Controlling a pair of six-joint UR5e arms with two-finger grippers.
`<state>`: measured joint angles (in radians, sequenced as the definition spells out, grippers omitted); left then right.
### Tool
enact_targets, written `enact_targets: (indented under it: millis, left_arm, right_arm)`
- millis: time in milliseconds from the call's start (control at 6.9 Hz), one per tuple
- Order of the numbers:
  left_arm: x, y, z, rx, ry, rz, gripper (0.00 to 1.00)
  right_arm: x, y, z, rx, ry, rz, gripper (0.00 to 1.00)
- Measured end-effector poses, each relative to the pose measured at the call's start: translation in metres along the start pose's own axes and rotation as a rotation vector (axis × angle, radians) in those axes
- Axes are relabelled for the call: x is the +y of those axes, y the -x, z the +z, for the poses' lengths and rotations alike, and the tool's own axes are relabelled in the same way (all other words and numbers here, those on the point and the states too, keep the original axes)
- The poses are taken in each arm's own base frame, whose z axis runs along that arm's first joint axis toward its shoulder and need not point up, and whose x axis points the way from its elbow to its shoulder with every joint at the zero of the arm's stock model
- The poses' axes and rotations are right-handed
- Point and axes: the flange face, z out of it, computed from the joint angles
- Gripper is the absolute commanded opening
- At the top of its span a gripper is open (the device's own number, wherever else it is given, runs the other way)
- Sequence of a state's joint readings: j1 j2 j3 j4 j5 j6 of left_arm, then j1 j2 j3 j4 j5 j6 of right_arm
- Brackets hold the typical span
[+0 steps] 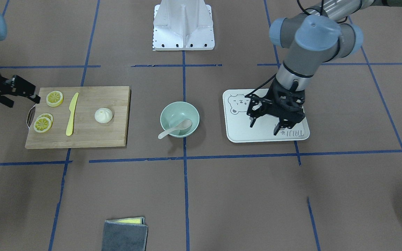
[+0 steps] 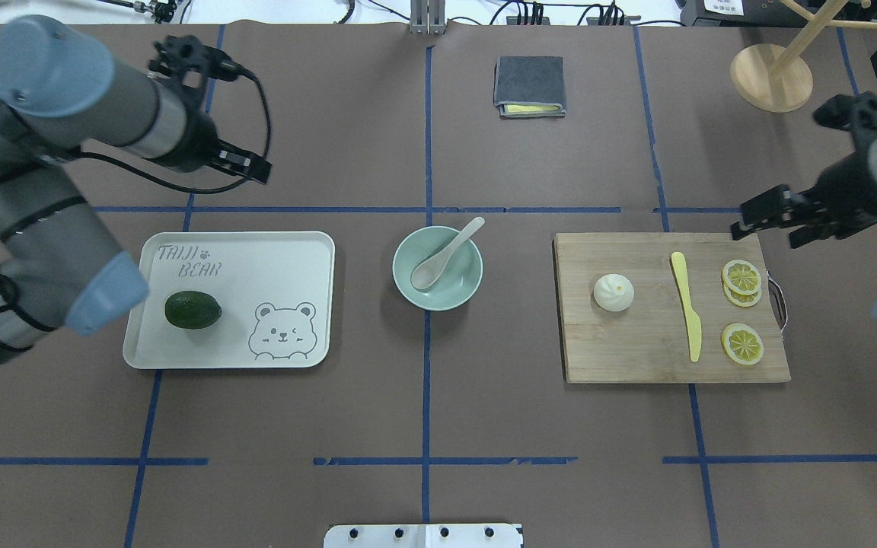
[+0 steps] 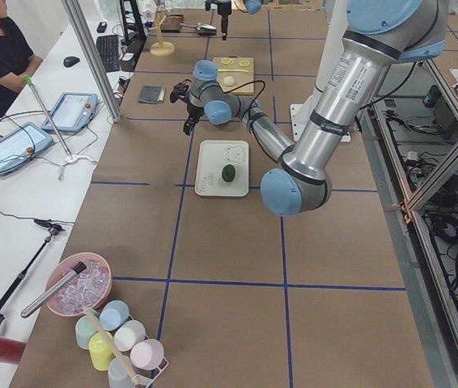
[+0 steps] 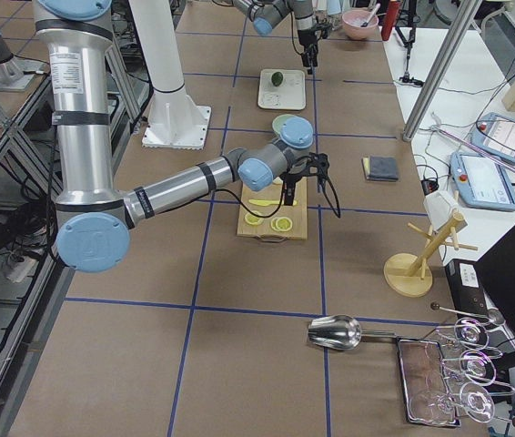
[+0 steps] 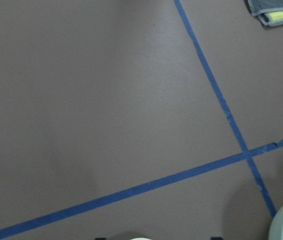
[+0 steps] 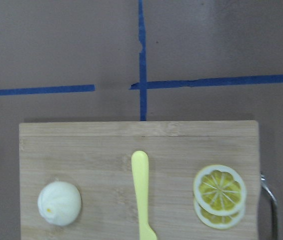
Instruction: Put spoon and bun in bowl
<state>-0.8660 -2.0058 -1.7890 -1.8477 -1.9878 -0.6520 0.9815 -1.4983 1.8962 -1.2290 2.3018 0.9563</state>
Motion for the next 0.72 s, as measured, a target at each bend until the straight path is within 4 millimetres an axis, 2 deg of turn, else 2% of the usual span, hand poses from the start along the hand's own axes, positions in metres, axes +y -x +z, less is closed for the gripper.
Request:
enact_targets:
  millis: [145, 290, 434, 724]
  left_arm:
    - [0.014, 0.054, -0.028, -0.019, 0.008, 0.054, 0.84]
    - [0.024, 0.089, -0.045, -0.035, 0.011, 0.094, 0.87]
    - [0.028, 0.103, -0.051, -0.042, 0.013, 0.111, 0.88]
    - [0.030, 0.109, -0.054, -0.045, 0.014, 0.116, 0.88]
  right_arm:
    - [0.020, 0.054, 0.041, 0.022, -0.047, 0.025, 1.00]
    - [0.046, 0.092, 0.078, 0.049, -0.090, 0.021, 1.00]
    - [0.065, 0.110, 0.100, 0.069, -0.116, 0.011, 0.99]
    - [0.075, 0.126, 0.116, 0.103, -0.122, 0.010, 0.97]
